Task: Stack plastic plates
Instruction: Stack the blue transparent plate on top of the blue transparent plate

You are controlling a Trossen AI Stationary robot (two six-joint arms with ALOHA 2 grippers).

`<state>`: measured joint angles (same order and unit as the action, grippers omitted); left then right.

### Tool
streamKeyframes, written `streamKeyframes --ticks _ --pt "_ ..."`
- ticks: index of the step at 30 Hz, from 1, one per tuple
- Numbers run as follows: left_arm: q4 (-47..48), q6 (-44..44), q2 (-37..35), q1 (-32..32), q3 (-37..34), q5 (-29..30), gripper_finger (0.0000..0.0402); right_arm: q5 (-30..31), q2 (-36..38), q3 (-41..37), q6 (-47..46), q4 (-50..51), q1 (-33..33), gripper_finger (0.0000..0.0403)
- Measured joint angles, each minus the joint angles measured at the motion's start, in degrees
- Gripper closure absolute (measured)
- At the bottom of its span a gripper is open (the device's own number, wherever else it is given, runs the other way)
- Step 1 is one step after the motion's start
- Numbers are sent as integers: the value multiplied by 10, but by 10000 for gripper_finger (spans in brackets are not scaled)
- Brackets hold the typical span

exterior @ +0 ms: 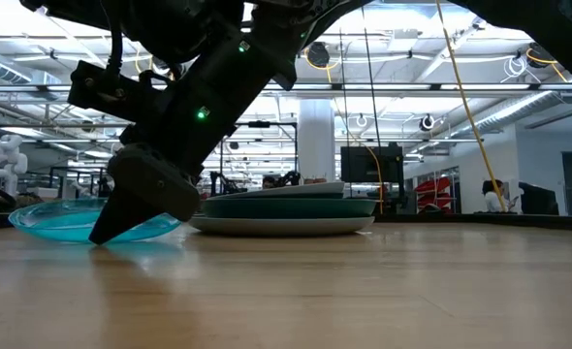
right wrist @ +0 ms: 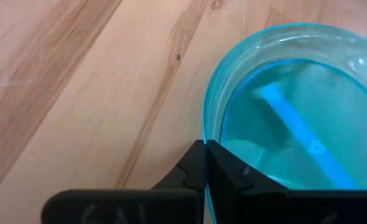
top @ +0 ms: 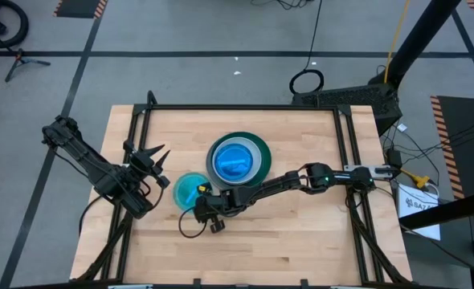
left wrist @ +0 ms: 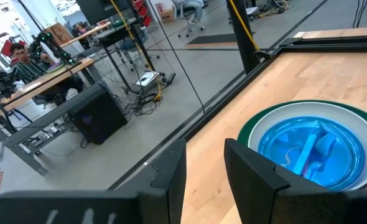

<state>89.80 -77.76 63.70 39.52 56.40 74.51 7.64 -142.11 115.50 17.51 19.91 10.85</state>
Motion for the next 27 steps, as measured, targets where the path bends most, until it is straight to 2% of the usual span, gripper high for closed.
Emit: streamKeyframes --ticks 7,21,27 --pt "0 0 0 0 0 0 284 3 9 0 8 2 3 401" --pt "0 0 0 0 0 0 284 60 37 0 48 10 16 402" --pt "-1 0 0 0 0 0 284 61 63 0 55 21 16 402"
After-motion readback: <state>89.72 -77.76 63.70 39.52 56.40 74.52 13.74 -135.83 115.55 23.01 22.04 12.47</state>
